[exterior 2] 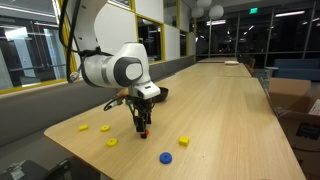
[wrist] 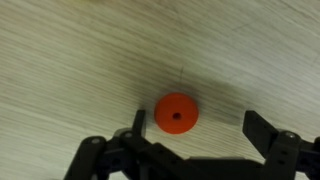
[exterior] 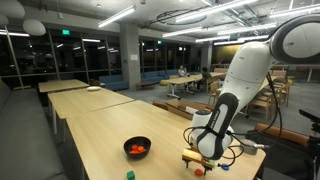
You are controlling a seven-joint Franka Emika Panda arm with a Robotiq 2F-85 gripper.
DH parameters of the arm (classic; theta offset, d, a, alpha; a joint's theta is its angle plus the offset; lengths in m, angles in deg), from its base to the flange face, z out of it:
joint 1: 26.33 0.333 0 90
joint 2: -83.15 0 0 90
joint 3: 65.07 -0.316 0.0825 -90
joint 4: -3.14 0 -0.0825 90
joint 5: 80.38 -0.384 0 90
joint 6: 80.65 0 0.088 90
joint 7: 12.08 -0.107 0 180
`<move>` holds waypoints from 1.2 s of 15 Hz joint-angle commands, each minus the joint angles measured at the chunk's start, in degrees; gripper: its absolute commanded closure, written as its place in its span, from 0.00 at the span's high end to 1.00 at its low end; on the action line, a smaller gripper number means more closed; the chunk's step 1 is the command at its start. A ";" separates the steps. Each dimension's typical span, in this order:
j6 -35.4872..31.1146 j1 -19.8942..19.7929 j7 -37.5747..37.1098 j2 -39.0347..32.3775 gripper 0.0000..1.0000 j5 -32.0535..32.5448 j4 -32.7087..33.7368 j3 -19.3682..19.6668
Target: Pick up the orange objects from the table and put them in the bowl
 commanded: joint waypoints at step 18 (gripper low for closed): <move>2.04 1.40 1.23 4.32 0.24 2.80 0.83 2.96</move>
